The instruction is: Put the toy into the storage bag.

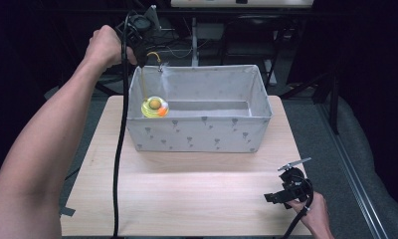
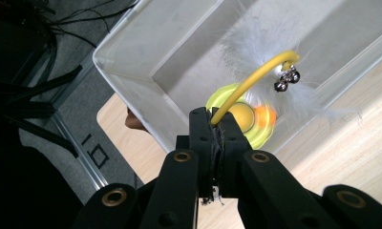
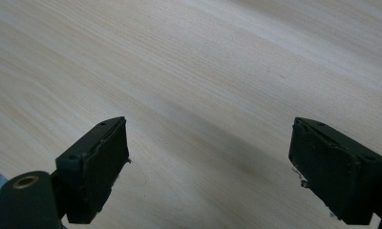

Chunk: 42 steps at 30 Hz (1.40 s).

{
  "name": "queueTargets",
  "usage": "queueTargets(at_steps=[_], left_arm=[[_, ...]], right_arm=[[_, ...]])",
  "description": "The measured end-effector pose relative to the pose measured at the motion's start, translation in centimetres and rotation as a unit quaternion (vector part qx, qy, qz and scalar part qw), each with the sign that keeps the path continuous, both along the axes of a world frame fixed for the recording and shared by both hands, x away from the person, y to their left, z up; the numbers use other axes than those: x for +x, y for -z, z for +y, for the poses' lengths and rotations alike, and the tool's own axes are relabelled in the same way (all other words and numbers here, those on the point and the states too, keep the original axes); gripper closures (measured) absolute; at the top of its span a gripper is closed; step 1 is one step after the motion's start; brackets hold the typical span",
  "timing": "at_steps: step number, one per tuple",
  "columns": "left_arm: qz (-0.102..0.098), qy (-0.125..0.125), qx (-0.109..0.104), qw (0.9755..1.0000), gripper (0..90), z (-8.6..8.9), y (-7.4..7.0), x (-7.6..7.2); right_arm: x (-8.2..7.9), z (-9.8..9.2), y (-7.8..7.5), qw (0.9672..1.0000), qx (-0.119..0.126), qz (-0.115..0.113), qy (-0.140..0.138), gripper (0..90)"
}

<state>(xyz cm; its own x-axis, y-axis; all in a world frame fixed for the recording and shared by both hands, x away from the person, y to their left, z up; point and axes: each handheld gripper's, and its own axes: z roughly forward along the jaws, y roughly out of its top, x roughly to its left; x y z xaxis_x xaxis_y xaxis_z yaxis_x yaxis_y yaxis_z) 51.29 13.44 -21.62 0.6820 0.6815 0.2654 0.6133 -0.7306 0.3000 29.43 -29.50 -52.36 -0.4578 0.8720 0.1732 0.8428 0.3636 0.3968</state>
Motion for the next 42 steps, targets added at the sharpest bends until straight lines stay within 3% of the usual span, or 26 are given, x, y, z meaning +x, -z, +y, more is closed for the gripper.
queueTargets(at_steps=[13, 20, 25, 31, 34, 35, 37, 42], left_arm=[[0.032, -0.017, 0.000, 0.9993, 87.9, 1.6, 4.8, 0.0], [0.056, -0.025, 0.012, 0.9980, 87.9, 2.6, 8.3, -0.4], [0.065, -0.030, 0.020, 0.9972, 87.9, 3.0, 9.7, -0.5], [0.085, -0.033, 0.036, 0.9952, 87.9, 3.5, 12.4, -0.7], [0.090, -0.036, 0.042, 0.9944, 87.8, 3.8, 13.0, -0.7], [0.090, -0.036, 0.042, 0.9944, 87.8, 3.8, 13.0, -0.7], [0.090, -0.041, 0.036, 0.9944, 87.7, 4.0, 13.0, -0.8], [0.090, -0.048, 0.023, 0.9945, 86.4, 4.5, 13.0, -1.1]], right_arm=[[-0.1, 0.1, 0.0, 1.0000, 0.000, -0.001, 0.000, 12.8], [-0.2, 0.1, -0.1, 1.0000, -0.008, -0.003, -0.003, 12.8], [-0.1, 0.1, 0.0, 1.0000, -0.008, -0.004, -0.003, 12.8], [-0.2, 0.2, 0.1, 1.0000, -0.005, -0.004, 0.004, 12.9], [-0.1, 0.1, -0.1, 0.9999, -0.010, 0.004, -0.007, 12.8], [-0.2, 0.2, 0.1, 1.0000, 0.000, -0.003, 0.005, 12.8], [-0.1, 0.1, 0.0, 0.9999, -0.008, 0.005, -0.005, 12.8], [-0.1, 0.1, 0.0, 1.0000, -0.003, 0.003, -0.002, 12.8]])
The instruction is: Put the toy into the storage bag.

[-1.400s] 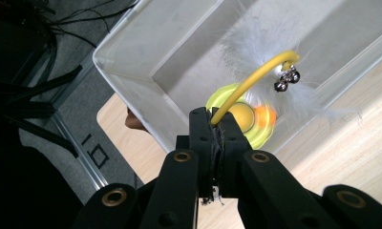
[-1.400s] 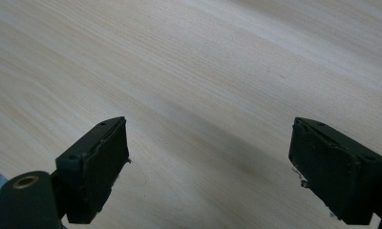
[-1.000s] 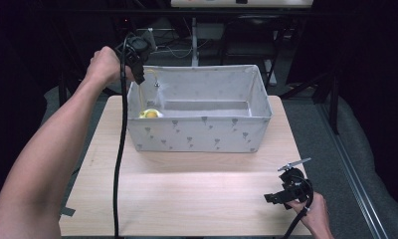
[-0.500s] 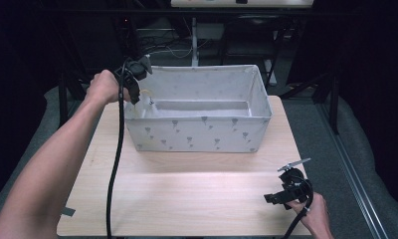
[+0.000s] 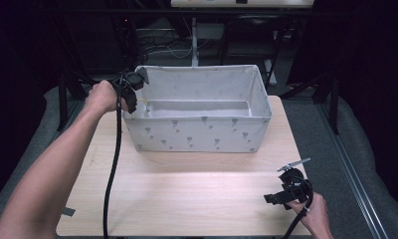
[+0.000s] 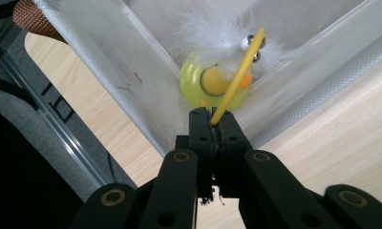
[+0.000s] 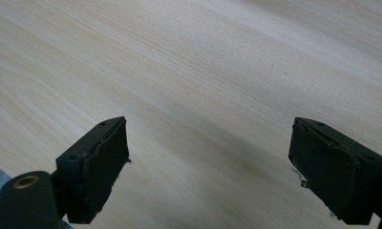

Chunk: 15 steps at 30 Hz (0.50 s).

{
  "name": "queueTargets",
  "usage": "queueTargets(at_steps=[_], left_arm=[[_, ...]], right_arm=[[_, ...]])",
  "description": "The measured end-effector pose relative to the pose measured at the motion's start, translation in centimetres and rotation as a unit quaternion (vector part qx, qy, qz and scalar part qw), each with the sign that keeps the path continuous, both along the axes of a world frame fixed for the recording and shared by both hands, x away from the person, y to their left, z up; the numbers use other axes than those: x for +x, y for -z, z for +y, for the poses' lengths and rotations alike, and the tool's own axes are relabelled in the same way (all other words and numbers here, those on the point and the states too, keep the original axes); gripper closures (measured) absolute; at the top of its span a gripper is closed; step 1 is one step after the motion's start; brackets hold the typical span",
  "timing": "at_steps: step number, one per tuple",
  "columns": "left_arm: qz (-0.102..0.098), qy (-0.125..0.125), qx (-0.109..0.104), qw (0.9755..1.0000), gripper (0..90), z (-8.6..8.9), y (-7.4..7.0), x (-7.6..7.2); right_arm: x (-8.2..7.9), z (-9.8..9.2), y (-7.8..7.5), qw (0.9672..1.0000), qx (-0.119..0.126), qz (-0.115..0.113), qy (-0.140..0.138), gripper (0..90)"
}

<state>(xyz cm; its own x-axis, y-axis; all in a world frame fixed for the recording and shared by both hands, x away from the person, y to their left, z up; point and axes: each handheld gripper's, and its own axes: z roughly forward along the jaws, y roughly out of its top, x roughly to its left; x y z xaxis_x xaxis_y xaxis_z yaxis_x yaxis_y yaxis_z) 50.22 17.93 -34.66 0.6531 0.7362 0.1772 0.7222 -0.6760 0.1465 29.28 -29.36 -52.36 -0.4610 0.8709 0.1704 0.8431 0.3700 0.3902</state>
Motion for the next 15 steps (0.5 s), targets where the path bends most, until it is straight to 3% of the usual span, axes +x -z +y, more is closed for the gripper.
queueTargets(at_steps=[2, 5, 7, 8, 12, 15], left_arm=[[-0.003, -0.001, -0.002, 1.0000, 81.8, 0.1, -0.1, -0.1], [-0.033, 0.021, -0.005, 0.9992, 74.0, 0.1, -1.1, -1.1], [-0.036, 0.024, -0.005, 0.9990, 65.8, 0.1, -1.4, -1.4], [-0.039, 0.026, -0.006, 0.9989, 65.8, 0.2, -1.7, -1.7], [-0.047, 0.018, -0.016, 0.9986, 43.4, 0.7, -2.5, -2.6], [-0.047, 0.011, -0.022, 0.9986, 32.5, 1.4, -3.0, -3.2]], right_arm=[[0.0, 0.0, 0.0, 1.0000, 0.000, -0.001, 0.001, 12.8], [0.0, -0.1, 0.0, 1.0000, -0.002, -0.001, -0.002, 12.8], [0.0, 0.0, 0.0, 1.0000, 0.002, -0.002, 0.001, 12.8], [0.0, -0.1, 0.0, 1.0000, 0.003, -0.003, 0.001, 12.8], [0.0, 0.0, -0.1, 1.0000, -0.009, 0.001, -0.005, 12.8], [0.0, 0.0, 0.0, 1.0000, -0.004, -0.001, 0.000, 12.8]])
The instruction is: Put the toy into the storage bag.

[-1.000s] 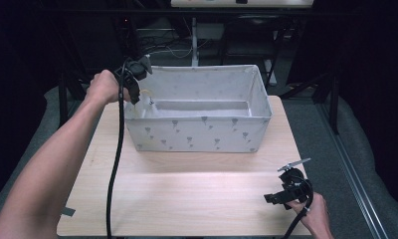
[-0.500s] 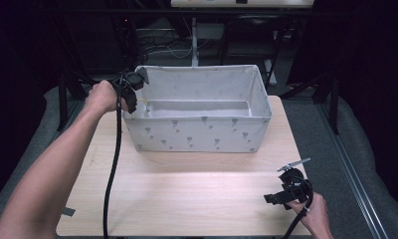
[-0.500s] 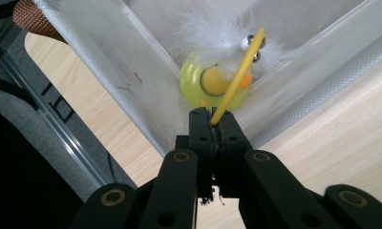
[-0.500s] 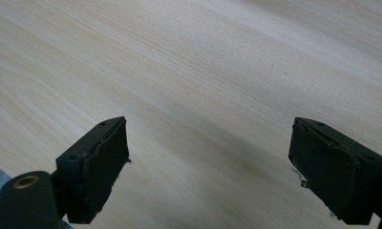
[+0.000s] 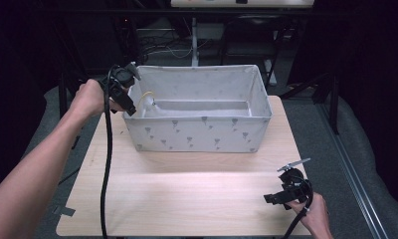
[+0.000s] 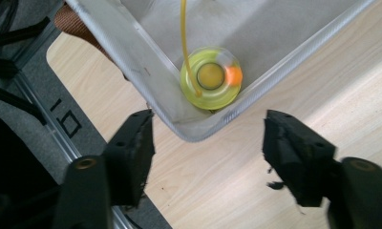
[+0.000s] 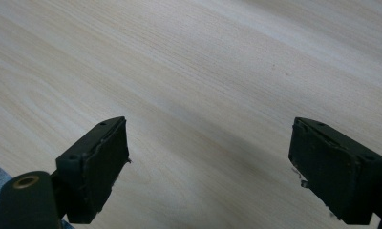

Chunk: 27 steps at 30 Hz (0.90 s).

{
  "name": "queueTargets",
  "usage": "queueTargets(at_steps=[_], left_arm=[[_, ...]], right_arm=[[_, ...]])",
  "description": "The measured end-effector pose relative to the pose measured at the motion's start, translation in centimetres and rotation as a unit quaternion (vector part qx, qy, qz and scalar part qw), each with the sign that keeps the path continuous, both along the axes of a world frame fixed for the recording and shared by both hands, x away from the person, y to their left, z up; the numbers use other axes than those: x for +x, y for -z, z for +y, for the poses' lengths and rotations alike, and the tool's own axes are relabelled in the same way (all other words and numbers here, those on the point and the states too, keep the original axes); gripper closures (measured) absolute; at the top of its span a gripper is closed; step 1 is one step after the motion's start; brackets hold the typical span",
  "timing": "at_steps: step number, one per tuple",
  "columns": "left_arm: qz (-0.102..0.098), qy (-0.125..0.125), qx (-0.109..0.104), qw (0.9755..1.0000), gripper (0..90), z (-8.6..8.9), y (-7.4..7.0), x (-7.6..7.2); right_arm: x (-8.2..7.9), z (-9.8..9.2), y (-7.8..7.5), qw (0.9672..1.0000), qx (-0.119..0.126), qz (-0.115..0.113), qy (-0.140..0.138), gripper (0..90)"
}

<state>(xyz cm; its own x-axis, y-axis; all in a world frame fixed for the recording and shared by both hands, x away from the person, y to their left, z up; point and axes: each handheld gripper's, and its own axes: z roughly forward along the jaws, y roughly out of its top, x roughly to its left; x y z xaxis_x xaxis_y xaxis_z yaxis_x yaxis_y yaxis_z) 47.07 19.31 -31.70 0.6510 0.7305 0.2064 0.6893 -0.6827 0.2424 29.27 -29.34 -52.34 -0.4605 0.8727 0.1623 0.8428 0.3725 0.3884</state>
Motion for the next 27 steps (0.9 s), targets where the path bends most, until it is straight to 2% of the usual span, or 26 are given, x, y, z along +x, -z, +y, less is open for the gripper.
queueTargets(at_steps=[8, 9, 11, 12, 13, 14, 16, 17, 18, 24, 27], left_arm=[[0.003, -0.008, -0.018, 0.9998, 15.6, 1.4, -0.4, -1.6], [0.003, -0.008, -0.021, 0.9997, 15.6, 1.5, -0.4, -1.9], [0.002, -0.007, -0.027, 0.9996, 15.0, 1.6, -0.5, -2.5], [0.000, -0.006, -0.035, 0.9994, 14.4, 1.7, -0.5, -3.2], [0.000, -0.006, -0.035, 0.9994, 14.2, 1.7, -0.5, -3.2], [-0.007, -0.001, -0.037, 0.9993, 13.9, 1.8, -0.5, -4.0], [-0.007, 0.001, -0.038, 0.9993, 12.8, 1.8, -0.5, -4.4], [-0.009, 0.005, -0.042, 0.9991, 12.3, 2.0, -0.4, -5.2], [-0.008, 0.008, -0.038, 0.9992, 12.2, 2.1, -0.4, -5.5], [-0.013, 0.009, -0.046, 0.9988, 10.1, 2.5, 0.3, -7.1], [-0.012, 0.008, -0.049, 0.9987, 9.3, 3.0, 1.2, -8.0]], right_arm=[[0.0, 0.0, 0.0, 1.0000, 0.000, 0.001, 0.001, 12.8], [0.0, 0.0, 0.0, 1.0000, 0.006, 0.001, 0.002, 12.8], [0.0, -0.1, 0.0, 1.0000, 0.001, -0.001, 0.002, 12.9], [0.0, 0.0, 0.0, 1.0000, 0.002, 0.000, 0.001, 12.9], [0.0, 0.0, 0.0, 1.0000, 0.002, 0.000, 0.001, 12.9], [0.0, 0.0, -0.1, 1.0000, 0.001, -0.001, 0.001, 12.9], [0.0, 0.0, -0.1, 1.0000, 0.001, -0.001, 0.001, 13.0], [-0.1, 0.0, -0.1, 1.0000, 0.002, -0.002, 0.002, 12.9], [-0.1, 0.0, -0.1, 1.0000, 0.002, -0.003, 0.001, 12.9], [0.0, -0.1, -0.1, 1.0000, -0.002, -0.002, -0.001, 12.9], [0.0, -0.1, -0.2, 1.0000, -0.002, -0.002, -0.002, 12.8]])
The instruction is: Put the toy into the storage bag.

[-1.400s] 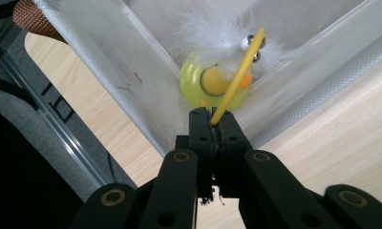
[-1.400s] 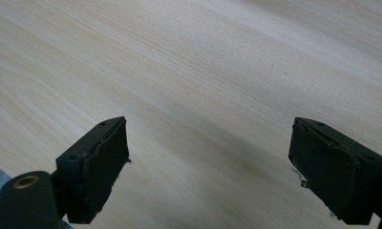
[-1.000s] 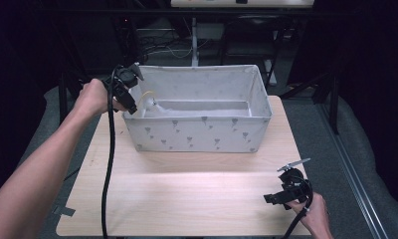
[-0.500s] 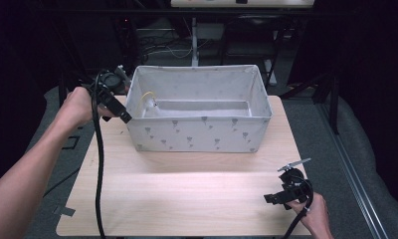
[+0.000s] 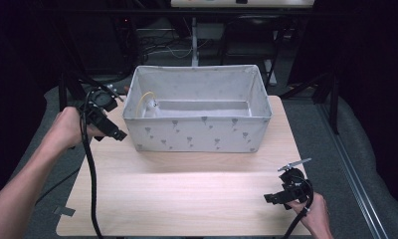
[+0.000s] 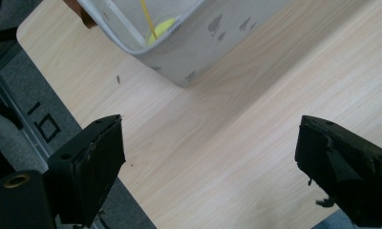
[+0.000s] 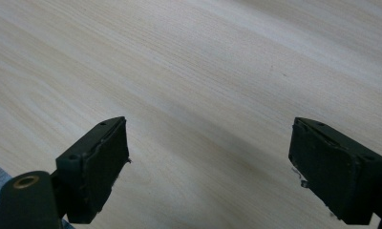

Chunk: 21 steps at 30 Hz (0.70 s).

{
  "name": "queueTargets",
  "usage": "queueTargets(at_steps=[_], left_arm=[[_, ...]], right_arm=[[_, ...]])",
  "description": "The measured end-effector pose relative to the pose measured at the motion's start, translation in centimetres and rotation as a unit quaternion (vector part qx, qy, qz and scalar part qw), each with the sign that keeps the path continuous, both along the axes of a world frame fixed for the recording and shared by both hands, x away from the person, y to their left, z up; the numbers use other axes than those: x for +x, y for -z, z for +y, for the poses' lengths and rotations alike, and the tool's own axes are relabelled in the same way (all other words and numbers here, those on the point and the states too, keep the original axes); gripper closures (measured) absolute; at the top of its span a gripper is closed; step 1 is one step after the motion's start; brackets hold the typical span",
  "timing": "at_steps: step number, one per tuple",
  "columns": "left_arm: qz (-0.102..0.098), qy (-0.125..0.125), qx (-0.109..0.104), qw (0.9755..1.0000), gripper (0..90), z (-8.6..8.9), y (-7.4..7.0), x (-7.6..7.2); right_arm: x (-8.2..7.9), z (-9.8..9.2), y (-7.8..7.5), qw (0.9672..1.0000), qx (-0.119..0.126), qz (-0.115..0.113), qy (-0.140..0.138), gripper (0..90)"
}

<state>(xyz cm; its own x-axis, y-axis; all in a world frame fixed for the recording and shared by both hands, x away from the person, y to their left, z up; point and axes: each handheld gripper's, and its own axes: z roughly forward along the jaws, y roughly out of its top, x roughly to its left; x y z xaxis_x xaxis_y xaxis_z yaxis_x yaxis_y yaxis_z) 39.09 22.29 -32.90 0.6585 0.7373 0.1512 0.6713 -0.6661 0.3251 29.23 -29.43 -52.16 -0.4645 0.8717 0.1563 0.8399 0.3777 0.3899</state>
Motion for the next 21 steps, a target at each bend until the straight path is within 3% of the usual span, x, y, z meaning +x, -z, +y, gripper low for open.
queueTargets(at_steps=[13, 21], left_arm=[[0.009, -0.010, -0.005, 0.9999, 5.9, 1.3, 3.7, -2.2], [0.019, -0.024, -0.015, 0.9994, 4.2, 2.4, 6.9, -3.3]], right_arm=[[0.0, 0.0, 0.0, 1.0000, -0.001, 0.000, 0.000, 12.9], [0.0, 0.1, 0.0, 1.0000, -0.001, 0.000, 0.000, 12.9]])
